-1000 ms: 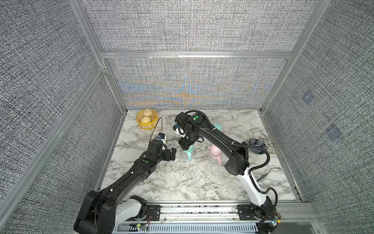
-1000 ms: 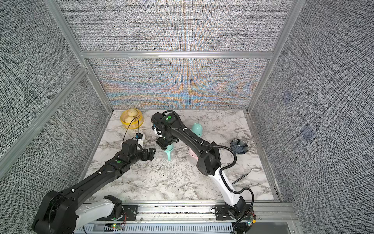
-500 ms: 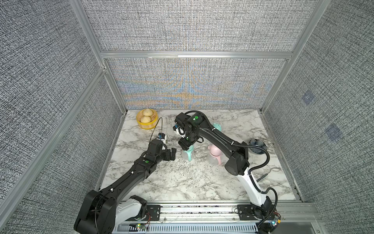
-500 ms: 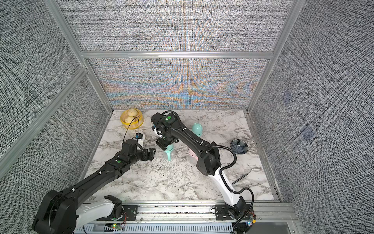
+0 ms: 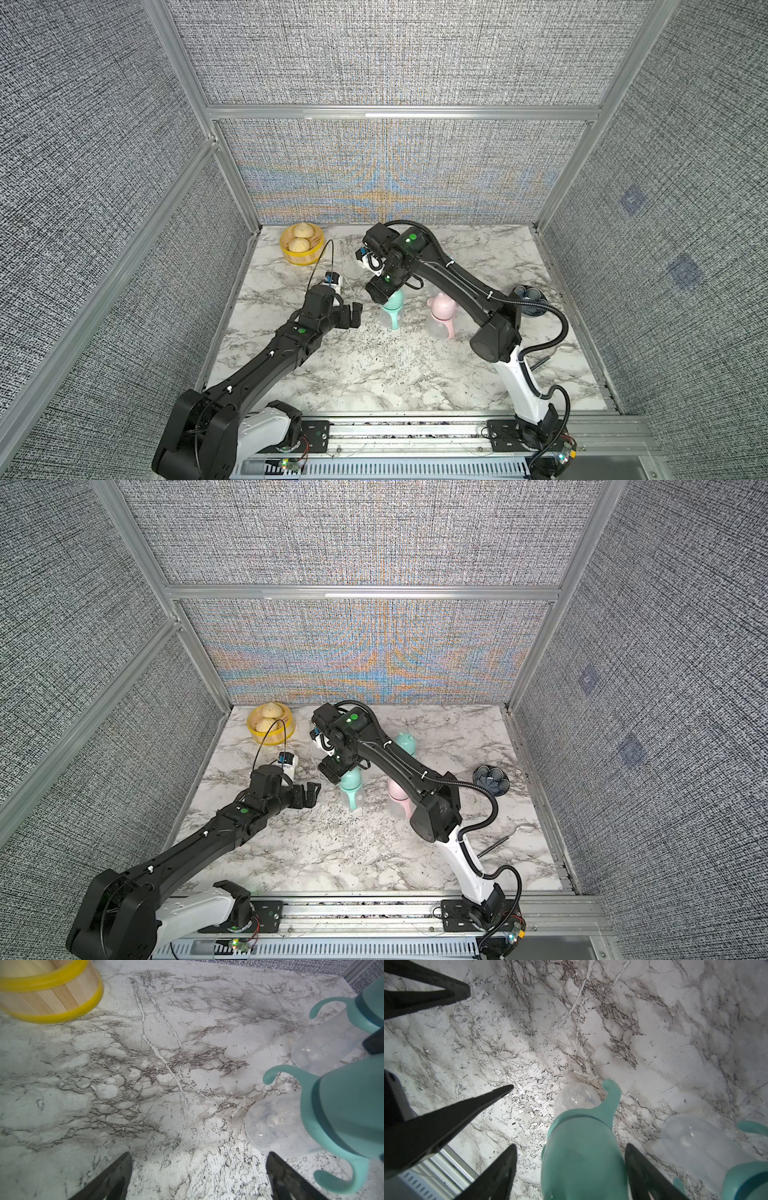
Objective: Assemble the baby bottles
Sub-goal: Close the lid on the baby bottle, then reset both arms
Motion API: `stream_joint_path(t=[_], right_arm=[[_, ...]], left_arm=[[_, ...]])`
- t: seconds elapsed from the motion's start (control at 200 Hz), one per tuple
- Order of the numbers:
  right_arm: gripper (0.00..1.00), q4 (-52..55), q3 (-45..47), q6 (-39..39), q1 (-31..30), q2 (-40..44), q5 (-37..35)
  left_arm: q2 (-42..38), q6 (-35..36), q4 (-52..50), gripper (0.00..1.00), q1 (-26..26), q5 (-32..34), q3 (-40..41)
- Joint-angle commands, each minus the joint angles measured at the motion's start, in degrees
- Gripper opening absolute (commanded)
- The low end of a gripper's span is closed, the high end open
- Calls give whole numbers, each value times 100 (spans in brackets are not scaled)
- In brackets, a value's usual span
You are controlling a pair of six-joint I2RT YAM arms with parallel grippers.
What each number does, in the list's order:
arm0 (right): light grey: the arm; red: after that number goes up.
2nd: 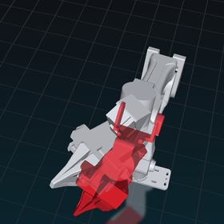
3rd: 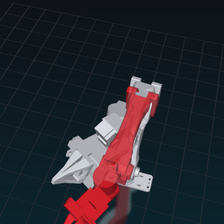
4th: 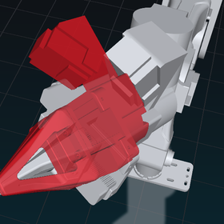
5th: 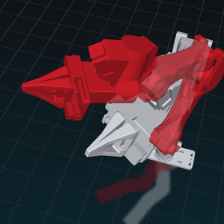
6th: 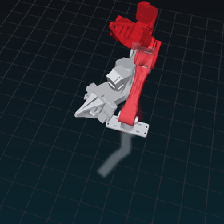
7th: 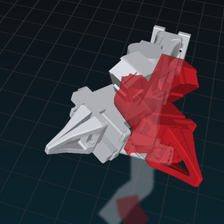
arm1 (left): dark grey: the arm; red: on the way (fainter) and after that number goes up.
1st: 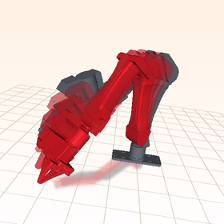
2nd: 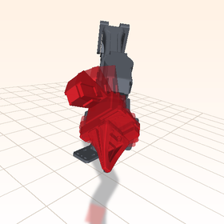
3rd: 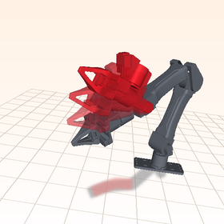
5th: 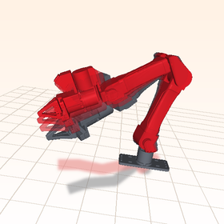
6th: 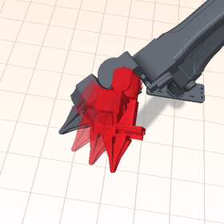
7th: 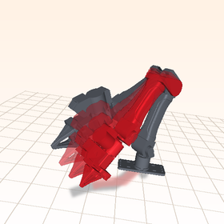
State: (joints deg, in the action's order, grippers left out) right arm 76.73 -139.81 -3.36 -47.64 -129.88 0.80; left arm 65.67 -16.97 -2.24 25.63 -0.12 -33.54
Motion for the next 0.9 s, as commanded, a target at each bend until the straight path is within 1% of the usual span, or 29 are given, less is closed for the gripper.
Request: stream_joint_path(t=[0.0, 0.145, 0.265, 0.395, 0.51, 0.576, 0.641, 0.691, 0.731, 0.796, 0.861, 0.896], right_arm=[[83, -247, 132, -69, 0, 307, 1], [91, -1180, 1052, -90, 22, 1148, -365], [95, -1879, 1873, -112, 94, 1884, -675], [99, -2858, 3188, -112, 274, 2866, -1152], [99, -3911, 4582, -130, 508, 3853, -1384], [99, -4480, 5368, -126, 705, 4393, -1481], [99, -4788, 5911, -43, 951, 4829, -1802], [99, -4914, 6211, 73, 1204, 5096, -2040], [99, -4975, 6420, 178, 1421, 5299, -2145], [99, -5113, 6821, 359, 1829, 5586, -2122], [99, -5287, 7236, 593, 2241, 5817, -2129], [99, -5407, 7464, 719, 2457, 5925, -2169]], left_arm=[[14, -64, 92, 100, -5, -20, -62], [124, -141, 118, 100, -15, -52, -419], [113, -77, 202, 100, -6, 208, -667], [145, 24, 620, 100, -8, 935, -760], [209, 260, 952, 100, -13, 1589, -792], [235, 481, 1190, 100, -14, 1957, -803], [381, 999, 1528, 100, -27, 2313, -781], [576, 1289, 1485, 100, -56, 2473, -912], [770, 1488, 1244, 100, -127, 2428, -1117], [1089, 1788, 999, 100, -238, 2353, -1374], [1242, 1997, 1153, 100, -423, 2258, -1295], [1248, 2021, 1287, 99, -586, 2072, -1145]])
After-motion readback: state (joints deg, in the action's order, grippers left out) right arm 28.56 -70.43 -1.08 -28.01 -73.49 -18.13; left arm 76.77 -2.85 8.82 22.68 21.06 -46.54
